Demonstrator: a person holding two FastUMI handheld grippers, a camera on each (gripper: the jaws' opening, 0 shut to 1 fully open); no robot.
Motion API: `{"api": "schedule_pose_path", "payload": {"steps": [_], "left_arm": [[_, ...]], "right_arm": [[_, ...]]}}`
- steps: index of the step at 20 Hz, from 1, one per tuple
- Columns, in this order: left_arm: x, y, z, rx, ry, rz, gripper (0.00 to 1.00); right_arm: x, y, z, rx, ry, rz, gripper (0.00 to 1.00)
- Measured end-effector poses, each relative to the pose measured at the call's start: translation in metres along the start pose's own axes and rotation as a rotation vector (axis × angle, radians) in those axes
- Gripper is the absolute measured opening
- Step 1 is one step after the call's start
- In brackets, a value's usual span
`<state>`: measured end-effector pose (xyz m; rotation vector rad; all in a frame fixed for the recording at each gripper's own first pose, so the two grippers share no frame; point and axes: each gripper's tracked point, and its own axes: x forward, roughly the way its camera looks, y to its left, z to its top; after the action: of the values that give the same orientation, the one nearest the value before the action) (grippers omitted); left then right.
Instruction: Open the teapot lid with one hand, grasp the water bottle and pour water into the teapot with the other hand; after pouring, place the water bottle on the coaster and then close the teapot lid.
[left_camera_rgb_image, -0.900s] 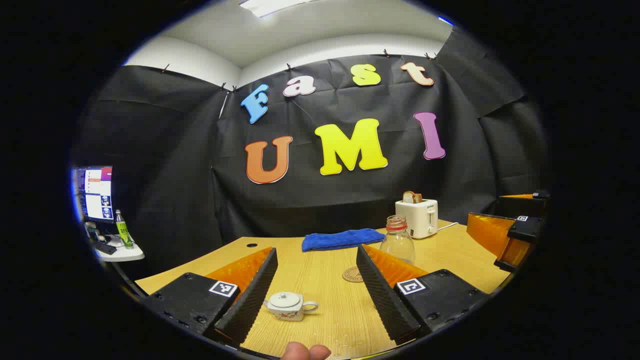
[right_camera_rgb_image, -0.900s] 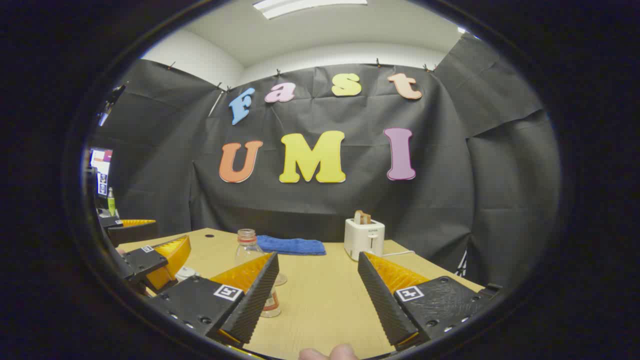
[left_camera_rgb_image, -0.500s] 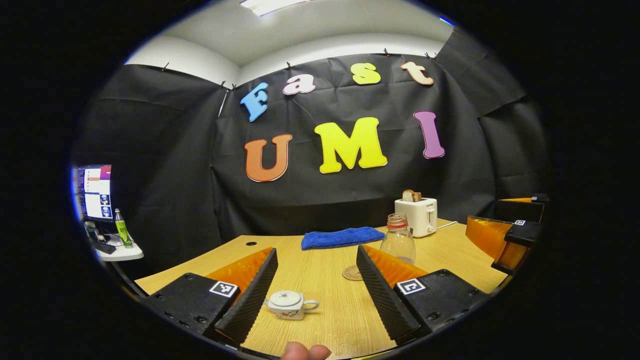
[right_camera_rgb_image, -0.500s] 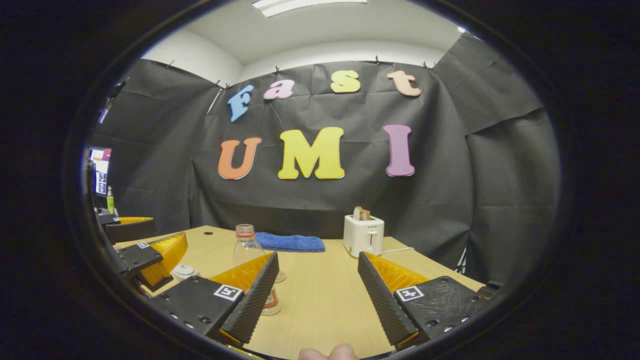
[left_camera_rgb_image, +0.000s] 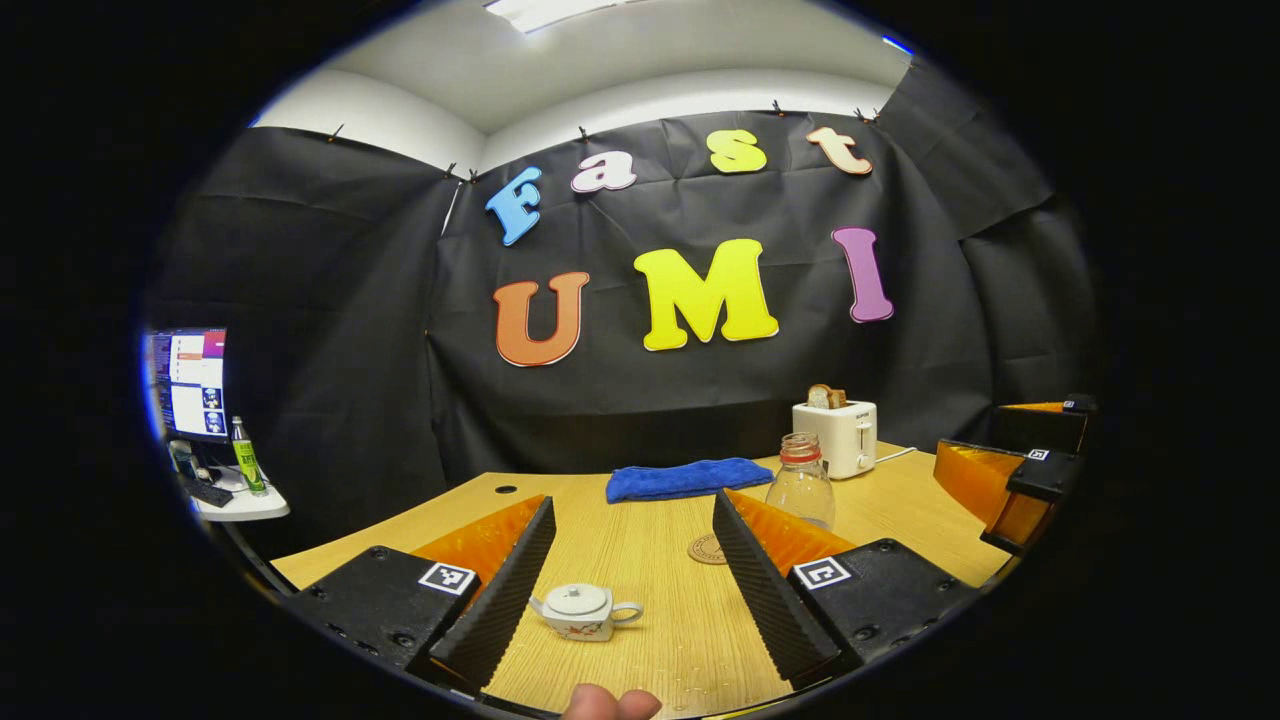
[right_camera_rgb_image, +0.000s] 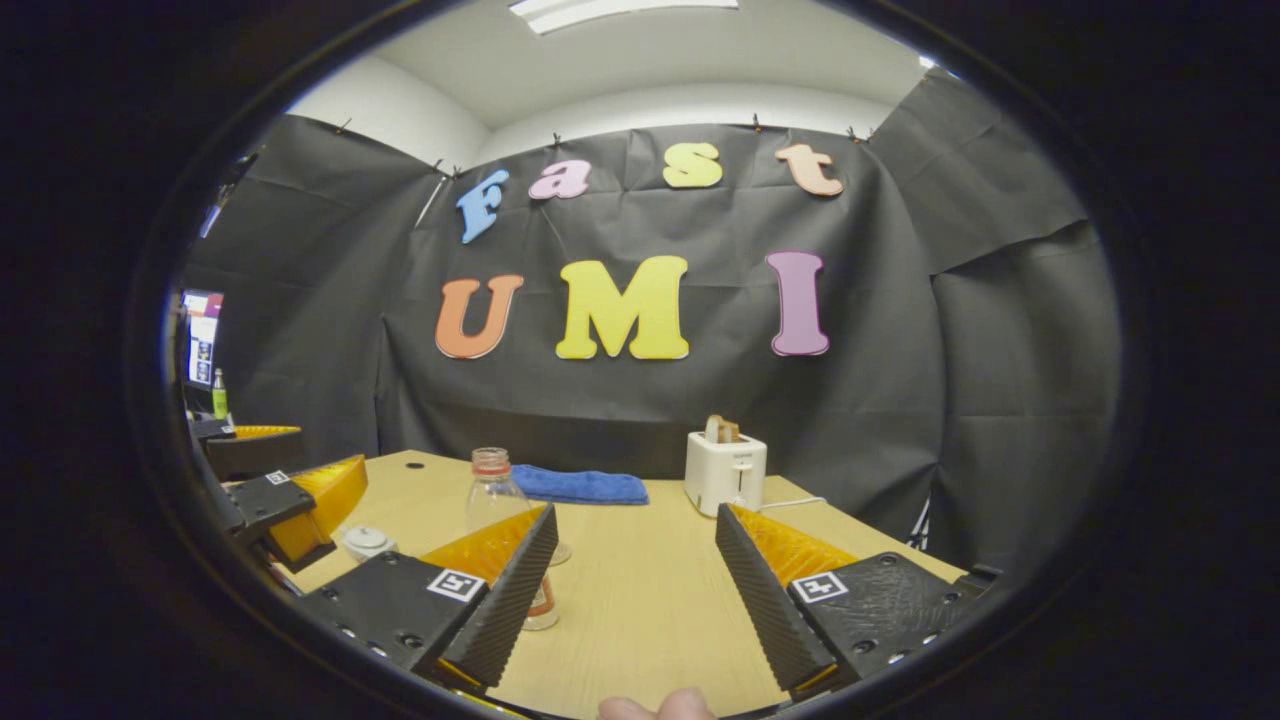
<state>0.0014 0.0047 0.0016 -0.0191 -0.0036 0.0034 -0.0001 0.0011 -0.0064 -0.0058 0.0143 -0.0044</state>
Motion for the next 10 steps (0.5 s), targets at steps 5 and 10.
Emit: {"api": "schedule_pose_path", "payload": {"steps": [5, 10], "left_arm": [[0.000, 0.001, 0.000, -0.019, -0.004, -0.003, 0.99], [0.000, 0.014, -0.009, -0.028, 0.016, 0.001, 0.99]], "right_arm": [[0.001, -0.003, -0.003, -0.001, 0.000, -0.001, 0.95], [0.006, -0.002, -0.012, 0.002, 0.019, 0.004, 0.97]]}}
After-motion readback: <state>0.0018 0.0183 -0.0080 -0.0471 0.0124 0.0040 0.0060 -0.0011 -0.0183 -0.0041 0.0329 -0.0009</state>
